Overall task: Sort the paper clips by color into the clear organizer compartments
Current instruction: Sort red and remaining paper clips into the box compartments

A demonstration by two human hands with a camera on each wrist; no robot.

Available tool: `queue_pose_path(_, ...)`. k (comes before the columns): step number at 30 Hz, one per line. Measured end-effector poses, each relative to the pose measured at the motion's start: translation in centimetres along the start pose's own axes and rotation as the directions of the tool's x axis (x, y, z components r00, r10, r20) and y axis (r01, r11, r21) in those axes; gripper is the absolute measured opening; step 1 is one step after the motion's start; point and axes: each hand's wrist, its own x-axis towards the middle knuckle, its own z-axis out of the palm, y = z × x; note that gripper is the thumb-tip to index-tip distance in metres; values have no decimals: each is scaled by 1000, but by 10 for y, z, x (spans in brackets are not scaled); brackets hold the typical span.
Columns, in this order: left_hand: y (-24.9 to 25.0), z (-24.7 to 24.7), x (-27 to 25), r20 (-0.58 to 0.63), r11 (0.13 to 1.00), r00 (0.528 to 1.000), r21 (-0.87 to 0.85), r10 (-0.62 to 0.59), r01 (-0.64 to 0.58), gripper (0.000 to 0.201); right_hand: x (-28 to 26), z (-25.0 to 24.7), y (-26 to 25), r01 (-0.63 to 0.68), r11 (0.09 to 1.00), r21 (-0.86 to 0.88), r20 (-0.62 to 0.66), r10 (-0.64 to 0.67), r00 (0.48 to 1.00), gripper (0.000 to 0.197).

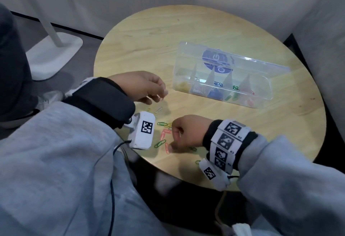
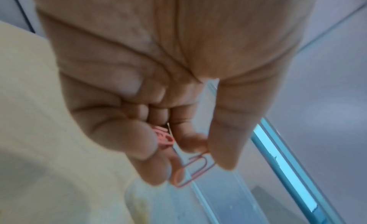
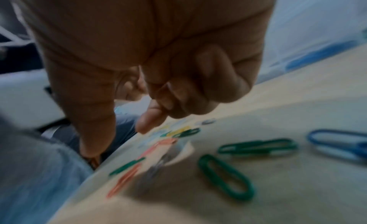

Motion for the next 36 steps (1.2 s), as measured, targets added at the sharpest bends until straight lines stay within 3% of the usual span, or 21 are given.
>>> queue_pose_path(5, 6, -5, -3, -121, 936, 992, -351, -18, -26, 22, 8, 11, -11, 17, 984, -176, -41, -24, 999, 28)
queue_pose_path(11, 11, -1, -5, -202, 904, 971, -426, -125, 28, 21, 6, 3, -2, -65, 992, -112, -106, 53, 993, 14)
queue_pose_path(16, 12, 20, -1, -104, 950, 969, -244, -225, 194, 14, 9, -5, 9, -125, 984, -126, -84, 115, 990, 8)
queue_pose_path(19, 12, 29, 0, -37, 970, 971, 43, -237, 239, 20, 7, -8, 18, -151, 988, 14, -80, 152, 985, 6)
queue_pose_path(22, 9, 33, -3, -71, 835, 971, 500, -226, 231, 28, 3, -10, 25, -171, 978, 117, -128, 186, 974, 10)
queue_pose_path(24, 4, 39, -4, -97, 722, 967, 648, -236, 242, 30, 3, -10, 26, -143, 987, 76, -153, 154, 976, 9)
queue_pose_path(29, 0, 62, -2, -114, 533, 956, 809, -271, 248, 37, 8, -6, 14, -39, 994, -105, -83, 31, 996, 14)
queue_pose_path(32, -2, 70, -1, -103, 388, 960, 899, -259, 201, 35, 11, -4, 12, -35, 983, -180, -71, 22, 997, 4)
queue_pose_path(33, -3, 71, 0, -98, 359, 961, 914, -260, 190, 36, 11, -5, 14, -49, 985, -168, -70, 38, 997, 12)
queue_pose_path(36, -5, 72, 3, -90, 381, 965, 906, -247, 183, 33, 7, -11, 24, -96, 993, -64, -61, 92, 994, 20)
